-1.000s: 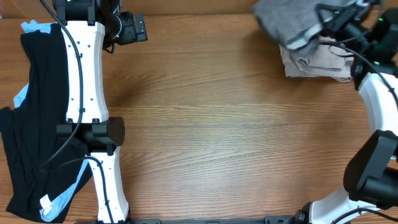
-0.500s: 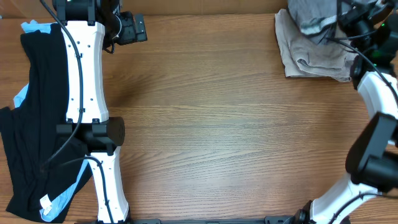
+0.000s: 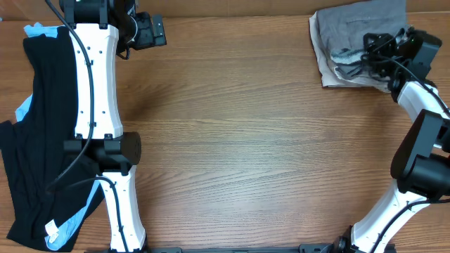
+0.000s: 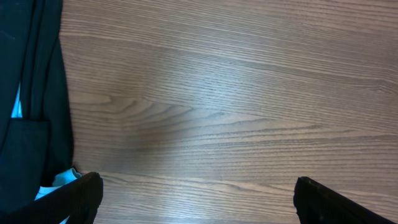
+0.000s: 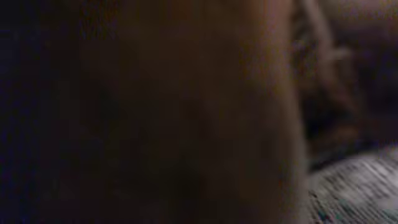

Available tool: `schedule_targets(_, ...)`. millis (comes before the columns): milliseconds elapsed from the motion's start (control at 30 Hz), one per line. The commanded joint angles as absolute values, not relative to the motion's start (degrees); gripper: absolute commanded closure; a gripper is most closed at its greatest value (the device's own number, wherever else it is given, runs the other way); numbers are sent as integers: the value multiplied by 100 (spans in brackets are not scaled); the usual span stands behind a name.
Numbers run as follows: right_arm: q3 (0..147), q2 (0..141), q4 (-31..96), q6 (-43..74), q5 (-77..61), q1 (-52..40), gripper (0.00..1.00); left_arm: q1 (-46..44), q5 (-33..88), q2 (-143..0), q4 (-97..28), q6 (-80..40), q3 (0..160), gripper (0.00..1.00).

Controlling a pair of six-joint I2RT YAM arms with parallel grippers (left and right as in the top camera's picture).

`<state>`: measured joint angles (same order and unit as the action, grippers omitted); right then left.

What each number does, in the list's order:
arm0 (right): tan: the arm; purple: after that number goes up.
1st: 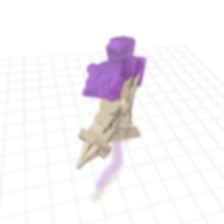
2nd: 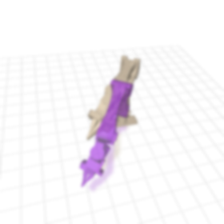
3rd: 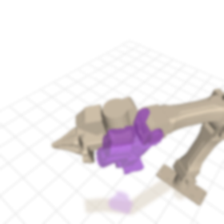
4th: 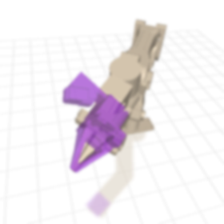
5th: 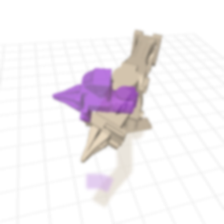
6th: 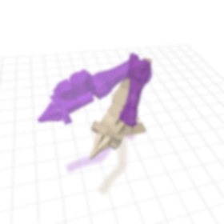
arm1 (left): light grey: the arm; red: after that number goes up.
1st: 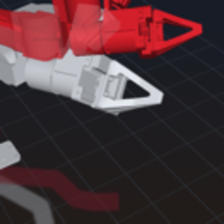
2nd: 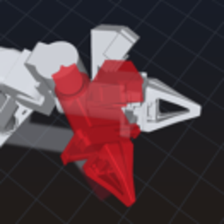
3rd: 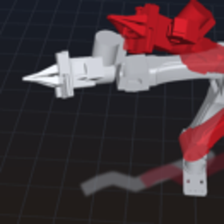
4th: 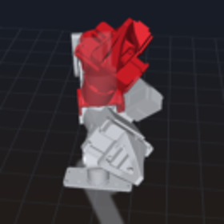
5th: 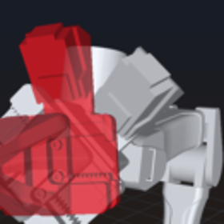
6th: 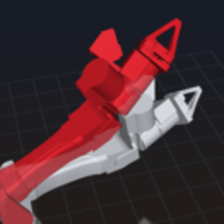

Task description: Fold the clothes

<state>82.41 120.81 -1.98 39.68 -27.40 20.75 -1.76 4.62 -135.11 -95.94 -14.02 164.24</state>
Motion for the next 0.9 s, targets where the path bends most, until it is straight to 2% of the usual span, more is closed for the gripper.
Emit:
schedule_targets(0,8366,11638,261,3297,-2628,2255,41,-154,405,-13452,-9561,-1439,16396,0)
schedule_targets(167,8366,11115,1258,2790,-2436,2423,38,-154,405,-13469,-9574,-1439,16396,0)
schedule_targets(233,8374,10554,2106,2112,-2058,2451,35,-154,408,-13469,-9574,-1439,16396,0)
schedule_targets(400,8374,9942,2521,1448,-1894,2412,31,-154,405,-13469,-9572,-1439,16396,0)
schedule_targets(567,8374,9725,1826,1131,-1457,2279,23,-154,405,-13472,-9574,-1439,16396,0)
schedule_targets(867,8377,10556,-366,-1,-729,1839,23,-154,405,-13472,-9570,-1439,16396,0)
